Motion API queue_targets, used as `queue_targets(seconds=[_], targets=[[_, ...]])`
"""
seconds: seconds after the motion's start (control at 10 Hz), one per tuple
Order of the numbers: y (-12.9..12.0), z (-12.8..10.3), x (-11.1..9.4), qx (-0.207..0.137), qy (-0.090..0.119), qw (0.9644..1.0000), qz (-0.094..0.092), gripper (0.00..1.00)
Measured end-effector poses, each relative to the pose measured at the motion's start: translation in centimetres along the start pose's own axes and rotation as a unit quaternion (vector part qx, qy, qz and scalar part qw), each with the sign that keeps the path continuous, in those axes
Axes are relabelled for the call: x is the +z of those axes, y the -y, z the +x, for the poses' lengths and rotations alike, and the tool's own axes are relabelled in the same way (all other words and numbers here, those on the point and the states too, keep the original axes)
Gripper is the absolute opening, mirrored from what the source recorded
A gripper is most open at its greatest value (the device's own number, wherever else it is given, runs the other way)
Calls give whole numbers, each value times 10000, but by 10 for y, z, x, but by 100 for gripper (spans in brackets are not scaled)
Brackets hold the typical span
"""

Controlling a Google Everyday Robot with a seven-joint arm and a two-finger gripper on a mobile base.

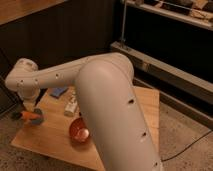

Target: Place the pepper in the ceramic cup

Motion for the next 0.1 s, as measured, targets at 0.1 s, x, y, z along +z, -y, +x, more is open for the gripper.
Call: queue_targets(seconds=[0.1], targets=[[4, 3, -5, 28, -108, 9999, 78, 69]])
